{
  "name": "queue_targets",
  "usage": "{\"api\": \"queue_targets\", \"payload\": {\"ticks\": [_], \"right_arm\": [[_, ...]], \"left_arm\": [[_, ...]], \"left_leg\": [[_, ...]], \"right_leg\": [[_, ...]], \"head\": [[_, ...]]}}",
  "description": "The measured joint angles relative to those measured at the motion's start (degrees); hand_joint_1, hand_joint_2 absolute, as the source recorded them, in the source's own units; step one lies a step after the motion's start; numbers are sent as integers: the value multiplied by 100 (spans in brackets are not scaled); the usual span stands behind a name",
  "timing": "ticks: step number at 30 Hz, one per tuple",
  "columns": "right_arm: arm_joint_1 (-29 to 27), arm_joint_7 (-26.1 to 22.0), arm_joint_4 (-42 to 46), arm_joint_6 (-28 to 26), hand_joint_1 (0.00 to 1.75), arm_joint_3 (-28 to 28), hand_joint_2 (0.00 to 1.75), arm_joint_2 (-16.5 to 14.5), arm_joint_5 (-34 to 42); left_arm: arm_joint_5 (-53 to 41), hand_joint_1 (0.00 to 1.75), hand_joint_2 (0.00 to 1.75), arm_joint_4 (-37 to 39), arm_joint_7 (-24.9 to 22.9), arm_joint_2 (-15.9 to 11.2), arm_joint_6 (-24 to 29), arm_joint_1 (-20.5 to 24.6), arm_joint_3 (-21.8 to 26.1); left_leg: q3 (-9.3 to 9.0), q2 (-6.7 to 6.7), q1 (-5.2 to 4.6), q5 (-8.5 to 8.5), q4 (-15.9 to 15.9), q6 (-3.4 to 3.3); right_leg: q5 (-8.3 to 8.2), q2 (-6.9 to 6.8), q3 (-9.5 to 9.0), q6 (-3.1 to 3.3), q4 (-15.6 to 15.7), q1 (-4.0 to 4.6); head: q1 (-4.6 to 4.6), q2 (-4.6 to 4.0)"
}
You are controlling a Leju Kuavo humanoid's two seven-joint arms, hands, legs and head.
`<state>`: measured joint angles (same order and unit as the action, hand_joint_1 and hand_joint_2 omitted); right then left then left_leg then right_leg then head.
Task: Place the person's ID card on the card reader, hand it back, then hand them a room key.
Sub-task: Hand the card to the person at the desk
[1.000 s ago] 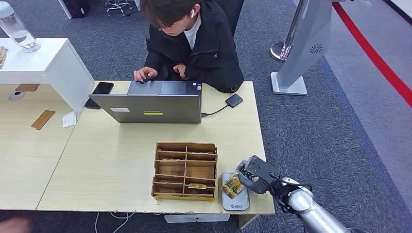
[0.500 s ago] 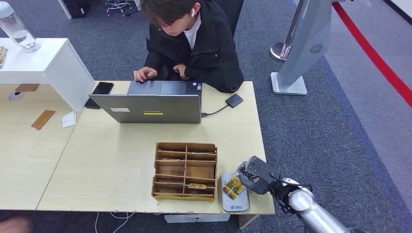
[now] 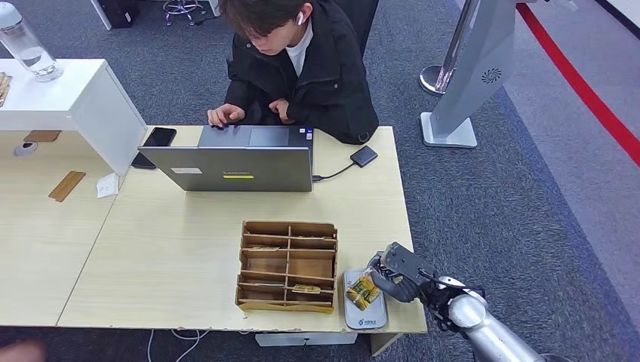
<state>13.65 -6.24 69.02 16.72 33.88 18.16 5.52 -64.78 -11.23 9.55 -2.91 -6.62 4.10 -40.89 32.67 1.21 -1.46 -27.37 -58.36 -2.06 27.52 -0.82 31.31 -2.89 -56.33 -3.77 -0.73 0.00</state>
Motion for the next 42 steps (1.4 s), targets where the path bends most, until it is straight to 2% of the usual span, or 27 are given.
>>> {"api": "queue_targets", "payload": {"ticks": [15, 27, 42], "right_arm": [[39, -57, 73, 38, 175, -44, 175, 17, 21], [113, -81, 640, 54, 175, -366, 175, 322, 44], [131, -88, 753, 48, 175, -441, 175, 381, 42]], "left_arm": [[101, 0, 0, 0, 15, 4, -159, 1, -2], [398, 0, 0, 0, 15, -2, -407, -31, -2], [440, 0, 0, 1, 9, -2, -502, -32, -2]], "left_leg": [[0, 0, 0, 0, 0, 0], [0, 0, 0, 0, 0, 0], [1, 0, 1, 0, 0, 0]], "right_leg": [[0, 0, 0, 0, 0, 0], [-1, 0, 0, -1, 1, 0], [-1, 0, -1, -1, 1, 1]], "head": [[0, 0], [0, 0], [-1, 0]]}}
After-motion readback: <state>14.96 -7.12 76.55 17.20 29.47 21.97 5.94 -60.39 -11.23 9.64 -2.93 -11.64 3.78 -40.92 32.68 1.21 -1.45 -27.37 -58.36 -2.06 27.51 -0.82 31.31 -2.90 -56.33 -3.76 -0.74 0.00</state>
